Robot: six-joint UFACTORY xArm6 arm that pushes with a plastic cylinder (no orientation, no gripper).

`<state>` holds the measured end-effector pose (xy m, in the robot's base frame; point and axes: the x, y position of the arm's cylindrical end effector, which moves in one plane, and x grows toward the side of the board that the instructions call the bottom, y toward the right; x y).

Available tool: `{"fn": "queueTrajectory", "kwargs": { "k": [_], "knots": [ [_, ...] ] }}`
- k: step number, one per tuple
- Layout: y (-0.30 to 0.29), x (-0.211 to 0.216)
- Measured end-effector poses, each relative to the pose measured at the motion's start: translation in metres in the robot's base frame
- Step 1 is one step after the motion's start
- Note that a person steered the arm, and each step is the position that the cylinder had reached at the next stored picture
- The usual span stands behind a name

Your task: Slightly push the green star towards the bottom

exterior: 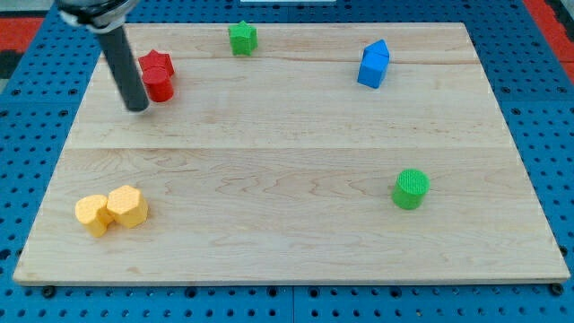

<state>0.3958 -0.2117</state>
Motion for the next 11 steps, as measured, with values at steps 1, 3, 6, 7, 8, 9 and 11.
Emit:
{"fn": "queueTrajectory", "kwargs": {
  "k": [1, 3, 6, 7, 8, 9, 11],
  "knots": [
    [0.042, 0.0],
    [0.103, -0.077],
    [0.051, -0.175],
    [0.077, -0.204],
    [0.112, -0.182],
    [0.113, -0.154],
    [0.096, -0.157]
  ]
}}
